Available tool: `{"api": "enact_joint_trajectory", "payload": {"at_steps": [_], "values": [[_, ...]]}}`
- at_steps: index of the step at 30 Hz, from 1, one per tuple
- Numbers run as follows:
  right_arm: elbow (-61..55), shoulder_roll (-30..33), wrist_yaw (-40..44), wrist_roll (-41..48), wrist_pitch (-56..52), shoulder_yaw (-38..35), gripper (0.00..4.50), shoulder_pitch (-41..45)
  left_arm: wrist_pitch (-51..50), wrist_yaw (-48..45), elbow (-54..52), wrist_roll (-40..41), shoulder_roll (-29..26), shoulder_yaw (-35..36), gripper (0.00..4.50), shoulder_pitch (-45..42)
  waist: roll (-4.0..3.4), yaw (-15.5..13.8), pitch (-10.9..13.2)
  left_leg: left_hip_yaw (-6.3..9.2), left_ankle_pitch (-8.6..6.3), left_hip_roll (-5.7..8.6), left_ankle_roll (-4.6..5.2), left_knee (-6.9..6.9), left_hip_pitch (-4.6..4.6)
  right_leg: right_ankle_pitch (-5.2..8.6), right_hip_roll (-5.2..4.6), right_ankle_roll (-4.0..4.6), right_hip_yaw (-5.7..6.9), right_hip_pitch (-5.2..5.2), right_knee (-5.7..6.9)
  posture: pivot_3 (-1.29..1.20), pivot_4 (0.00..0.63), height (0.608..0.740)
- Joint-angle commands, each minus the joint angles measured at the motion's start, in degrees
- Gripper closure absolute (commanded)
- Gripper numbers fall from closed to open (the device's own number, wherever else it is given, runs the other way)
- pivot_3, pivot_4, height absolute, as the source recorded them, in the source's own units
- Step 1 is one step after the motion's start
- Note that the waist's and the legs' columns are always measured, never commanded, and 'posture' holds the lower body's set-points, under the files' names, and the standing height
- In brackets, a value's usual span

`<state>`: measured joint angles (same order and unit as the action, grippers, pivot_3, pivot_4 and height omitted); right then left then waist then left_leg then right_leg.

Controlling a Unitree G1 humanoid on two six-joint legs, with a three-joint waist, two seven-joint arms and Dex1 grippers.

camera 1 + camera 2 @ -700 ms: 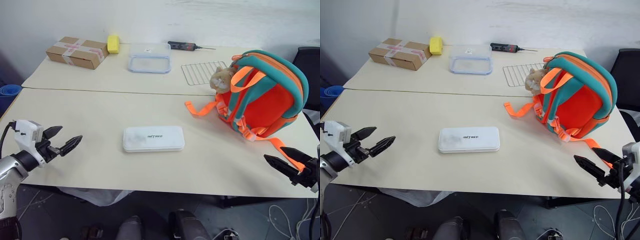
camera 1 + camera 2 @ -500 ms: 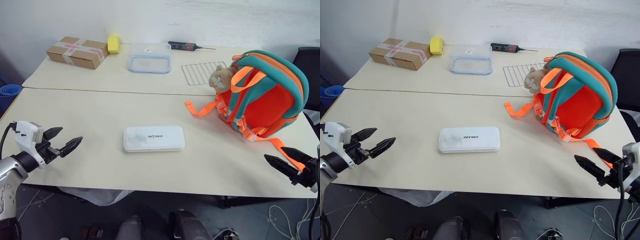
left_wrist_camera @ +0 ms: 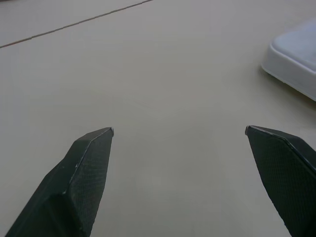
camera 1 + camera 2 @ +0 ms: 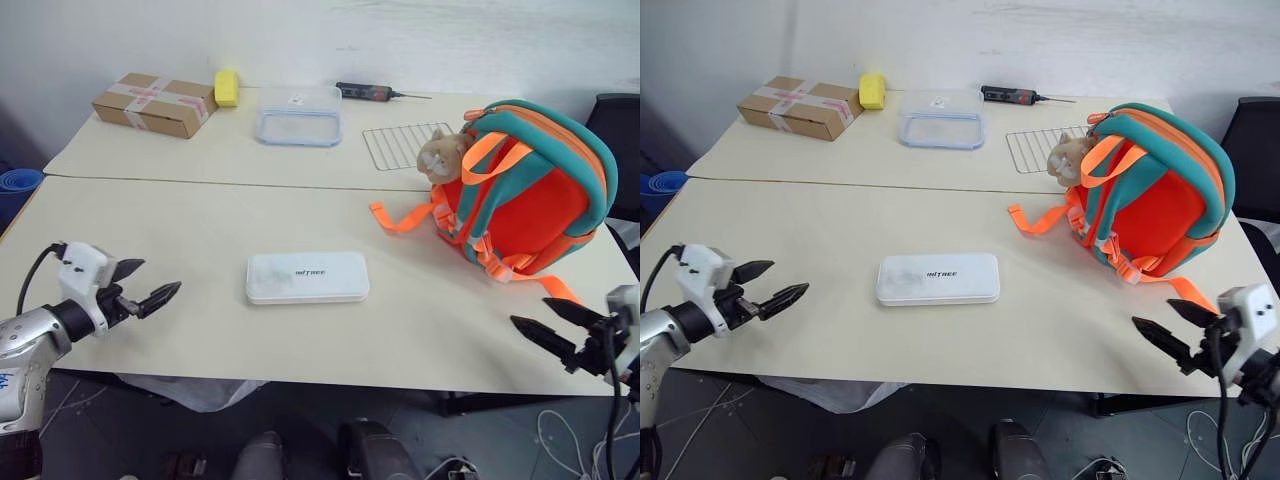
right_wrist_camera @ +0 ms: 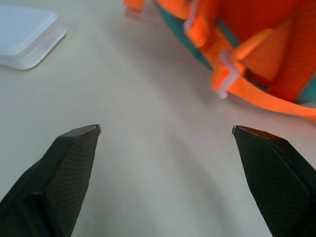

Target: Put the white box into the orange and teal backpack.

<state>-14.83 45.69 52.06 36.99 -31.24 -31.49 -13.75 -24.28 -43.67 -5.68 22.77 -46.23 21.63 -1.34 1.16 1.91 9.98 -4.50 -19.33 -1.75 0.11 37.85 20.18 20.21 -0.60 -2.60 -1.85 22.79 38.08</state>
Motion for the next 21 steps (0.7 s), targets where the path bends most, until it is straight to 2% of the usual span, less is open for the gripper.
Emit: {"api": "enact_joint_trajectory", "payload": {"at_steps": [1, 10, 12, 17, 21], "values": [[-5.1, 2.2, 1.4, -1.8, 1.6, 4.8, 1.38, 2.6, 2.6, -2.7, -3.5, -3.2, -2.5, -4.4, 1.24, -0.3, 0.0, 0.1, 0.0, 0.0, 0.0, 0.0, 0.0, 0.0, 0.0, 0.0, 0.0, 0.0, 0.0, 0.0, 0.0, 0.0, 0.15, 0.74], [-2.6, -1.3, -2.1, -10.3, 2.4, 24.0, 4.42, 20.3, 2.1, -1.2, -2.4, -7.4, -0.3, -12.9, 3.97, -7.2, 0.0, 0.0, 0.0, 0.0, 0.01, 0.0, -0.02, 0.0, 0.02, 0.0, 0.0, 0.0, 0.03, 0.04, -0.01, 0.0, 0.15, 0.74], [-0.2, -2.8, -3.2, -13.2, 2.8, 27.7, 4.5, 23.9, 1.5, -1.4, -1.5, -7.5, 0.4, -13.7, 4.49, -8.5, 0.0, -0.1, 0.0, 0.0, 0.04, 0.01, -0.07, 0.01, 0.06, 0.0, 0.0, 0.0, 0.03, 0.08, -0.02, 0.0, 0.15, 0.74], [7.3, -8.4, -7.7, -21.6, 4.4, 36.7, 4.5, 31.8, -2.8, -2.8, -0.7, -6.1, 2.5, -17.0, 4.49, -12.2, 0.01, 0.0, 0.0, 0.0, 0.13, 0.0, -0.23, 0.09, 0.13, 0.0, 0.0, 0.0, 0.03, 0.14, 0.0, 0.0, 0.15, 0.74], [9.2, -10.9, -7.8, -23.5, 5.8, 38.3, 4.5, 33.7, -2.1, -3.8, 0.8, -7.8, 3.6, -19.7, 4.49, -14.5, 0.0, -0.1, 0.0, 0.0, 0.16, 0.02, -0.28, 0.11, 0.3, 0.0, 0.0, 0.0, 0.03, 0.4, 0.12, 0.0, 0.15, 0.74]]}}
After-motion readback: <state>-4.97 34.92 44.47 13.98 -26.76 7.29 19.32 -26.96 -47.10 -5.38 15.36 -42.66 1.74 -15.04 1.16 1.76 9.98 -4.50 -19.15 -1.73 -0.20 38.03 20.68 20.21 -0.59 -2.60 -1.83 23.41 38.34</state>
